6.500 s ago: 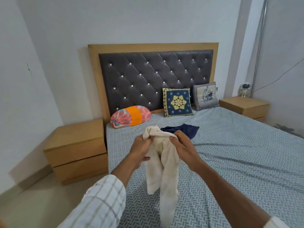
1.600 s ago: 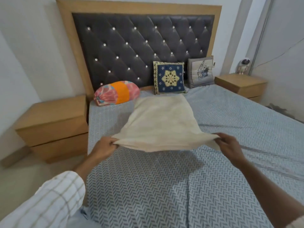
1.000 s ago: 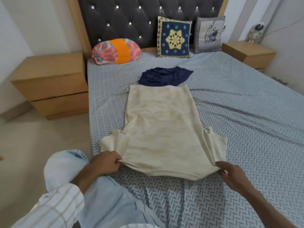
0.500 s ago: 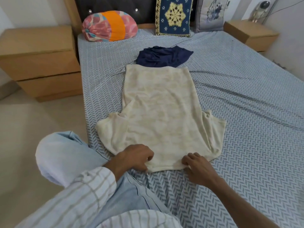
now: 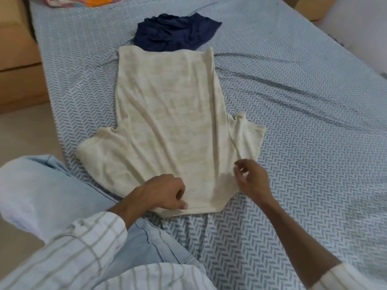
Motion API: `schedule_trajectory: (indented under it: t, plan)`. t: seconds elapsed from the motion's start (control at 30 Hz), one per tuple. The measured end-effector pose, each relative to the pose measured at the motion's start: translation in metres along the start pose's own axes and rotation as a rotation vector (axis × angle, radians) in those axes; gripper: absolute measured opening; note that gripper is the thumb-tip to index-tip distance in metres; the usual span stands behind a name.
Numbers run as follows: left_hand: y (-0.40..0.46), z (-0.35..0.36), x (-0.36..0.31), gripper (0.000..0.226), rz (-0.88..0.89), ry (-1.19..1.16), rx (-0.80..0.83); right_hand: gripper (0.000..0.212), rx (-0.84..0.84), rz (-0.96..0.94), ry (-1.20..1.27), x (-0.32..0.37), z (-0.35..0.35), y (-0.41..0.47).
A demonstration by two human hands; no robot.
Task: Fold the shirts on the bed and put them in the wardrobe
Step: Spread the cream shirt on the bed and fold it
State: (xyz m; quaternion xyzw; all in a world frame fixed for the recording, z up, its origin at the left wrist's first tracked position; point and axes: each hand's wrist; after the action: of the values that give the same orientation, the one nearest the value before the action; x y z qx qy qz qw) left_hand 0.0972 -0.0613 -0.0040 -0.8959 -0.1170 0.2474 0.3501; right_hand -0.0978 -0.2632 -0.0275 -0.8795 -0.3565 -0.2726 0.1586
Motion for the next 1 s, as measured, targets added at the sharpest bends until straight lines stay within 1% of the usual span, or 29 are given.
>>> schedule_trajectory:
  t: [0.03, 0.07, 0.13, 0.2, 0.23, 0.3, 0.37, 0.43, 0.5, 0.53, 0.6, 0.67, 0.73, 0.77, 0.8, 0.83, 0.87, 0.93, 1.0]
  plan:
    - [0.009, -0.001, -0.006, 0.036, 0.028, -0.012, -0.037, 0.023, -0.071, 0.137, 0.021, -0.007, -0.007, 0.015]
    - [0.015, -0.003, -0.013, 0.035, 0.058, -0.034, -0.056, 0.028, -0.102, 0.285, 0.044, -0.015, -0.012, 0.030]
    - [0.036, -0.008, -0.030, 0.035, 0.128, -0.077, -0.068, 0.045, -0.087, 0.573, 0.107, -0.040, -0.025, 0.065]
    - [0.053, -0.013, -0.047, 0.036, 0.164, -0.121, -0.076, 0.064, -0.076, 0.727, 0.169, -0.061, -0.031, 0.095]
    - [0.061, -0.015, -0.054, 0.036, 0.166, -0.133, -0.085, 0.070, -0.066, 0.749, 0.175, -0.072, -0.031, 0.109]
    - [0.073, -0.019, -0.067, 0.037, 0.159, -0.135, -0.092, 0.071, -0.050, 0.758, 0.191, -0.087, -0.028, 0.132]
    - [0.082, -0.022, -0.079, 0.036, 0.167, -0.082, -0.103, 0.058, -0.048, 0.748, 0.242, -0.084, -0.032, 0.145]
    - [0.087, -0.022, -0.089, 0.025, 0.193, -0.016, -0.127, 0.043, -0.090, 0.697, 0.304, -0.083, -0.039, 0.149]
    - [0.092, -0.018, -0.098, 0.013, 0.204, 0.059, -0.111, 0.039, -0.197, 0.665, 0.360, -0.083, -0.054, 0.143]
    - [0.093, -0.015, -0.100, 0.013, 0.203, 0.091, -0.094, 0.035, -0.253, 0.669, 0.343, -0.085, -0.062, 0.136]
    - [0.096, -0.013, -0.104, 0.011, 0.194, 0.121, -0.035, 0.029, -0.348, 0.688, 0.205, -0.097, -0.074, 0.117]
    - [0.104, -0.020, -0.106, 0.009, 0.191, 0.107, 0.064, 0.028, -0.316, 0.655, 0.065, -0.113, -0.074, 0.102]
    - [0.110, -0.033, -0.103, 0.006, 0.182, -0.013, 0.183, 0.030, -0.271, 0.579, -0.044, -0.121, -0.063, 0.098]
    - [0.120, -0.043, -0.103, 0.009, 0.179, -0.075, 0.226, 0.033, -0.276, 0.576, -0.067, -0.126, -0.059, 0.100]
    - [0.126, -0.052, -0.102, 0.012, 0.178, -0.136, 0.220, 0.037, -0.283, 0.572, -0.078, -0.126, -0.056, 0.103]
    - [0.133, -0.064, -0.101, 0.014, 0.174, -0.174, 0.173, 0.039, -0.296, 0.571, -0.087, -0.126, -0.053, 0.105]
    - [0.144, -0.076, -0.100, 0.015, 0.176, -0.186, 0.089, 0.041, -0.313, 0.564, -0.086, -0.128, -0.052, 0.105]
    - [0.171, -0.101, -0.100, 0.015, 0.176, -0.186, -0.149, 0.044, -0.337, 0.528, -0.086, -0.134, -0.047, 0.105]
    - [0.205, -0.128, -0.103, 0.016, 0.176, -0.236, -0.368, 0.044, -0.354, 0.520, -0.090, -0.141, -0.044, 0.107]
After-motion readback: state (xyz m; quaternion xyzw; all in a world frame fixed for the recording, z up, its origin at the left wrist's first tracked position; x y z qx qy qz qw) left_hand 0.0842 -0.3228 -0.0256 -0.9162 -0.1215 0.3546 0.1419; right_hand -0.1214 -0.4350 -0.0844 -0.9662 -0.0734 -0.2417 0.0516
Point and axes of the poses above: each hand's wrist, its own y-axis towards the middle knuckle, its own z-axis out of the palm, x = y × z, and after that the axes turned 10 degrees about x, right-handed
